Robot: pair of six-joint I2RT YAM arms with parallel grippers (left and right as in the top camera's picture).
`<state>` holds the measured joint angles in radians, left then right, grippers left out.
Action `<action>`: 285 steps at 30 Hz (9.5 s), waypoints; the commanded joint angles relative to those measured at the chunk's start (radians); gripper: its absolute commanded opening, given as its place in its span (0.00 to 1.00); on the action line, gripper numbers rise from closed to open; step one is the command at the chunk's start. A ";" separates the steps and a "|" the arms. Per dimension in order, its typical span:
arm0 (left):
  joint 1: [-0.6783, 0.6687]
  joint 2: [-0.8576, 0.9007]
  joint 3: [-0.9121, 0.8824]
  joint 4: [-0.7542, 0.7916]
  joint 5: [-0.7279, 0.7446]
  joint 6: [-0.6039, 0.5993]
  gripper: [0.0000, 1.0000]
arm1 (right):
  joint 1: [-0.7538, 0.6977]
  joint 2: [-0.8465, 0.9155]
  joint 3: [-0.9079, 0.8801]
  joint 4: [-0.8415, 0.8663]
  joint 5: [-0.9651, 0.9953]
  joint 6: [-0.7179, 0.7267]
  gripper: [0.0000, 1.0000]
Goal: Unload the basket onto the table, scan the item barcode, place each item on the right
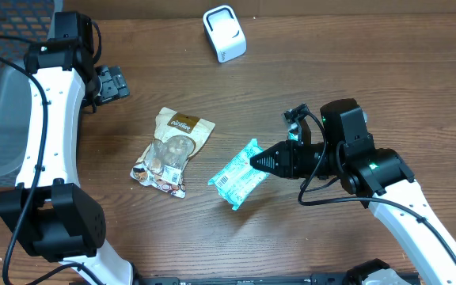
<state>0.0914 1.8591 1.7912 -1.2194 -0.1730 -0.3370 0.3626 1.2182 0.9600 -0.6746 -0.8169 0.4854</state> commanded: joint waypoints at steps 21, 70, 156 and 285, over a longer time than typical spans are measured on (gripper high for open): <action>0.000 -0.008 0.013 0.000 -0.010 0.000 1.00 | 0.002 -0.017 0.006 -0.002 0.013 -0.023 0.04; 0.000 -0.008 0.013 0.000 -0.010 0.000 1.00 | 0.002 -0.017 0.032 0.000 0.014 -0.021 0.04; 0.000 -0.008 0.013 0.000 -0.010 0.000 1.00 | 0.183 1.248 0.978 0.909 1.229 -1.293 0.04; -0.001 0.000 0.011 -0.008 0.197 0.008 1.00 | 0.278 0.794 0.596 -0.221 0.680 0.120 1.00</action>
<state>0.0914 1.8591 1.7912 -1.2163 -0.0437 -0.3374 0.6384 2.0155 1.5612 -0.8944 -0.1638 0.6025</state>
